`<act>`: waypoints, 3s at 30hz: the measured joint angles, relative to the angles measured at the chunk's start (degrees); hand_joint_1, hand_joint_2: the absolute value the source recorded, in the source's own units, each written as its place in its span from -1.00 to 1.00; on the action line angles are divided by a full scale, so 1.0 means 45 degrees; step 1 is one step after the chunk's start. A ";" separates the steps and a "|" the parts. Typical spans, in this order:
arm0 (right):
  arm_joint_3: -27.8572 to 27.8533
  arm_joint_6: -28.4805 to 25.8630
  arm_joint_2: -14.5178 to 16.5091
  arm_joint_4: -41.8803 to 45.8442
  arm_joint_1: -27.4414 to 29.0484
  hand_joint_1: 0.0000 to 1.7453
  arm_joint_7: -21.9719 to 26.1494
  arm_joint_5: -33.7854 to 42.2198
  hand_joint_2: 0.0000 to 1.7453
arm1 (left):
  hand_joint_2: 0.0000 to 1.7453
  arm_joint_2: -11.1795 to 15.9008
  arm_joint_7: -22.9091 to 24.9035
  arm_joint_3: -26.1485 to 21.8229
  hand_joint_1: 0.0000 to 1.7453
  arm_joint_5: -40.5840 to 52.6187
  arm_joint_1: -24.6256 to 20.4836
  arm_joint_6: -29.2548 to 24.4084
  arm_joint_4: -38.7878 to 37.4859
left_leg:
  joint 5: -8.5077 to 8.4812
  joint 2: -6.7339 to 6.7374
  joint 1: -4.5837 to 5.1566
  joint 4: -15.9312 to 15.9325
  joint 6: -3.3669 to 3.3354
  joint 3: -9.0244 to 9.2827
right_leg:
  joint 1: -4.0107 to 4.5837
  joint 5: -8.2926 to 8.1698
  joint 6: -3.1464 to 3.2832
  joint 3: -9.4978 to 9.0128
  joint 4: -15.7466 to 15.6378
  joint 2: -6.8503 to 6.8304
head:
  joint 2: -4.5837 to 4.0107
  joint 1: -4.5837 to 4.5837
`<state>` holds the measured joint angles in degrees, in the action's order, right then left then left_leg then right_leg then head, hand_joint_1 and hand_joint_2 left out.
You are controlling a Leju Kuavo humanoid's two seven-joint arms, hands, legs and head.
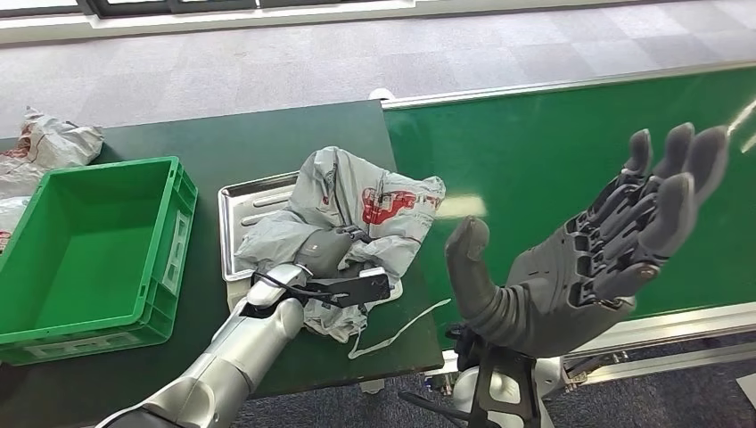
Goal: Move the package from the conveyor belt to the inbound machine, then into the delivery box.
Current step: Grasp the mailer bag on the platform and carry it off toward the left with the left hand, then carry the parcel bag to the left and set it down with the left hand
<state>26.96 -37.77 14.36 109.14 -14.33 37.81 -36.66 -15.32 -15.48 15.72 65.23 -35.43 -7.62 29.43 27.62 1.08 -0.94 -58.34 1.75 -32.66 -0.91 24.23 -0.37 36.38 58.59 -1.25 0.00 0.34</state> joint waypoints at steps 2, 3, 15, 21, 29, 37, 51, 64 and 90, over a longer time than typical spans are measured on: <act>-0.0002 0.0001 -0.0024 -0.0001 0.0002 -1.00 -0.0043 -0.0079 1.00 | 1.00 0.0000 -0.0242 -0.0011 1.00 -0.0313 -0.0015 -0.0546 0.0010 | -0.0001 0.0001 0.0000 0.0000 0.0001 0.0001 | 0.0001 -0.0001 0.0001 0.0002 0.0000 0.0002 | 0.0000 0.0001; -0.0002 0.0000 -0.0036 -0.0001 0.0003 -1.00 -0.0068 -0.0112 1.00 | 1.00 0.0000 -0.0364 -0.0018 1.00 -0.0466 -0.0015 -0.0784 0.0032 | -0.0002 0.0000 0.0000 0.0000 0.0001 0.0001 | 0.0001 -0.0001 0.0001 0.0003 0.0001 0.0002 | 0.0000 0.0000; -0.0004 -0.0074 -0.0115 -0.0127 -0.0001 -1.00 -0.0228 -0.0114 1.00 | 1.00 -0.0021 -0.3775 -0.0984 1.00 -0.5837 0.0629 0.0829 0.1924 | -0.0001 0.0002 -0.0002 0.0001 0.0001 -0.0025 | 0.0003 0.0001 0.0001 0.0025 0.0003 0.0006 | 0.0000 0.0001; -0.0052 -0.0280 -0.0228 -0.0655 -0.0007 -1.00 -0.0110 0.0331 1.00 | 1.00 -0.0011 -0.4696 -0.2732 1.00 -1.5439 0.1880 0.6613 0.6644 | 0.0000 0.0008 -0.0005 0.0002 0.0003 -0.0034 | 0.0008 0.0003 0.0003 0.0042 0.0003 0.0012 | 0.0000 0.0000; -0.0154 -0.0067 -0.0344 -0.0903 0.0027 -1.00 -0.0049 0.0339 1.00 | 1.00 -0.0001 -0.3912 -0.4790 1.00 -1.9710 0.2272 0.6798 0.9548 | -0.0003 0.0011 -0.0015 0.0003 0.0006 -0.0034 | 0.0015 0.0002 0.0005 0.0040 0.0004 0.0014 | 0.0000 0.0000; -0.0333 0.0002 -0.0355 -0.0929 0.0240 -1.00 -0.0025 0.0047 1.00 | 1.00 0.0279 -0.5470 -0.5955 1.00 -1.3552 0.2266 -0.1737 1.0357 | -0.0005 -0.0008 -0.0017 0.0003 0.0009 -0.0035 | 0.0018 0.0005 0.0006 0.0040 0.0004 0.0000 | 0.0000 0.0001; -0.0164 -0.0439 -0.0403 -0.0919 0.0466 -1.00 -0.0168 -0.0113 1.00 | 1.00 0.3198 0.6287 -0.9014 1.00 0.4875 0.0259 -0.7189 0.6477 | -0.0028 0.0127 -0.0037 0.0032 0.0059 0.0012 | 0.0044 -0.0023 0.0057 0.0078 0.0013 0.0110 | 0.0000 0.0002; 0.0168 -0.0285 -0.0702 0.0059 0.0797 -1.00 -0.0343 -0.0394 1.00 | 1.00 0.6087 0.7232 -0.8456 1.00 0.2763 -0.0658 -0.7157 -0.0810 | -0.0023 0.0128 -0.0040 0.0035 0.0075 0.0000 | 0.0050 -0.0026 0.0074 0.0087 0.0017 0.0114 | 0.0000 -0.0002; 0.0158 -0.0275 -0.0850 0.0470 0.0834 -1.00 -0.0890 -0.0751 1.00 | -1.00 0.3897 -0.5677 -1.6378 -1.00 -0.5317 -0.1987 -0.7204 0.2511 | -0.0036 0.0216 -0.0036 0.0029 0.0100 0.0055 | 0.0040 -0.0078 0.0105 0.0084 0.0019 0.0182 | 0.0000 -0.0001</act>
<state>27.67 -39.01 10.53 111.25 -10.58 33.80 -40.04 2.22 -41.02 -57.98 41.30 -44.37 -40.03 40.73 27.46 2.05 -1.10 -58.21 2.20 -32.42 -0.73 23.88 0.11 36.76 58.68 -0.43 0.00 0.34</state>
